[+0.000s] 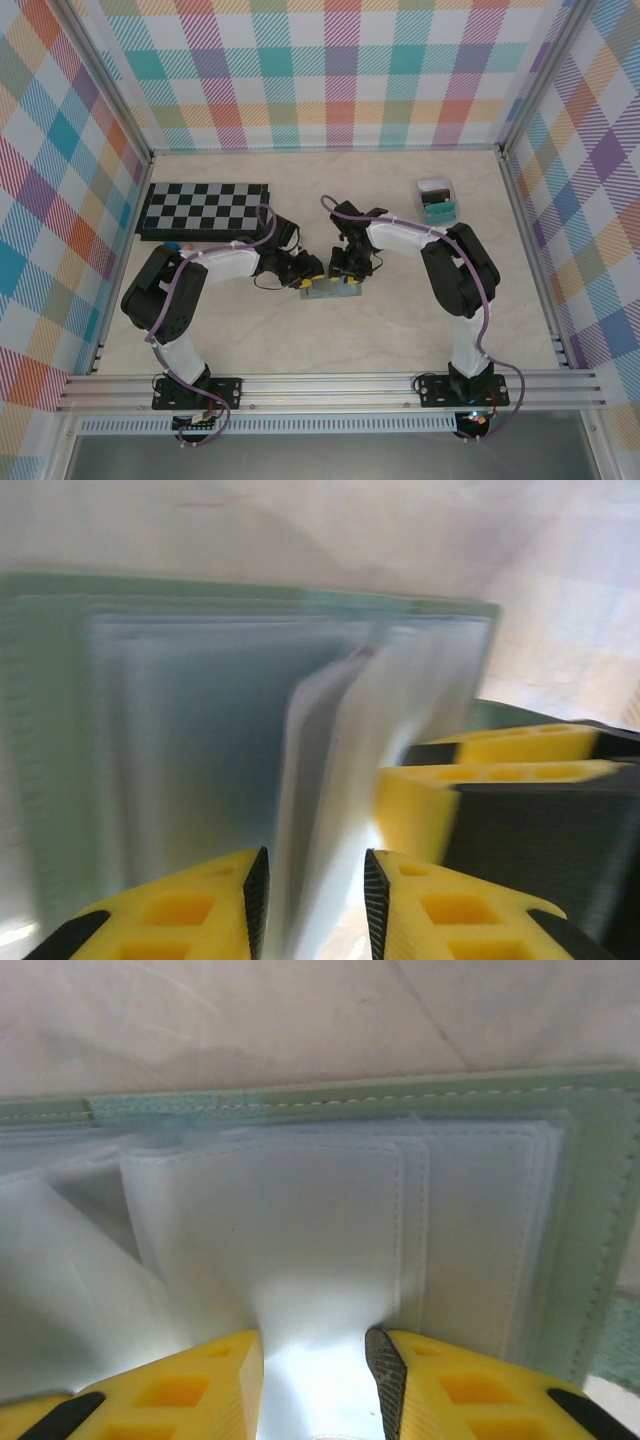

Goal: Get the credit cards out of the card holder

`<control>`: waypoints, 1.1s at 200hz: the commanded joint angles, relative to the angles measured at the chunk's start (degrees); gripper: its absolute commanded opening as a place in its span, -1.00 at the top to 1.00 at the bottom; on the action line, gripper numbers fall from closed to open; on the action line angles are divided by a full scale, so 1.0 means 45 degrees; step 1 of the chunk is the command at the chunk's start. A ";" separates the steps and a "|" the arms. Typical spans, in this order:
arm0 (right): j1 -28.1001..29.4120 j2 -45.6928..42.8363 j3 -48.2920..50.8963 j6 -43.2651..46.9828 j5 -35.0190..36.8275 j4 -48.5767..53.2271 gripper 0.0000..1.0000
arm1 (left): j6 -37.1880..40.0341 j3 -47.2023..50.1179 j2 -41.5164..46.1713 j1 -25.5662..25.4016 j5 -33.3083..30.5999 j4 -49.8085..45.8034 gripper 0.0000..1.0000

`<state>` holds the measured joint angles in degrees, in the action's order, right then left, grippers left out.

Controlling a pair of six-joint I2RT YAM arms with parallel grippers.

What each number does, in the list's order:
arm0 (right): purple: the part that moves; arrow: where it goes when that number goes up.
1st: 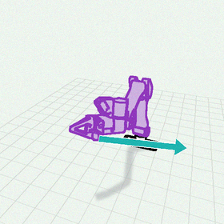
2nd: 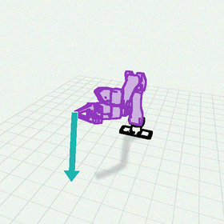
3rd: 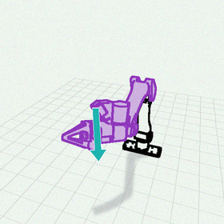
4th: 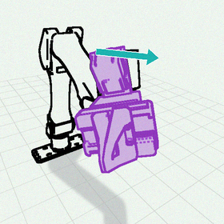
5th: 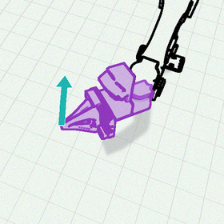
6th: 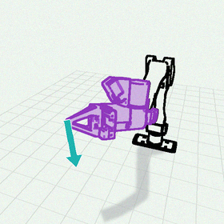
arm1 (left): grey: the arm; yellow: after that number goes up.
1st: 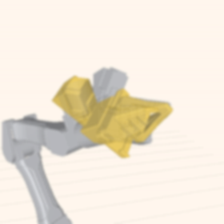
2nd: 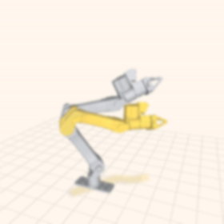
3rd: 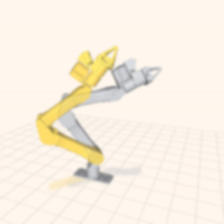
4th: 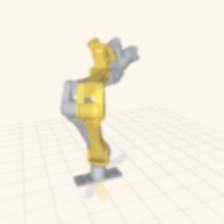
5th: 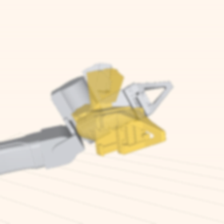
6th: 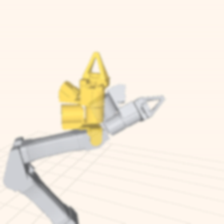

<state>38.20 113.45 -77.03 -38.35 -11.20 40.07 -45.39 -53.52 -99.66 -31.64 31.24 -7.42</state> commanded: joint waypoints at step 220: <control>-0.1541 -0.6094 0.4502 -0.1511 0.0916 -0.3426 0.10 | -0.0514 -0.0602 0.0049 -0.0958 0.1088 0.1664 0.06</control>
<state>31.64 87.94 -57.39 -44.82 -8.49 26.41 -47.57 -53.76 -98.96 -35.59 36.01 0.34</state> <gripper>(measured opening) 0.445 0.453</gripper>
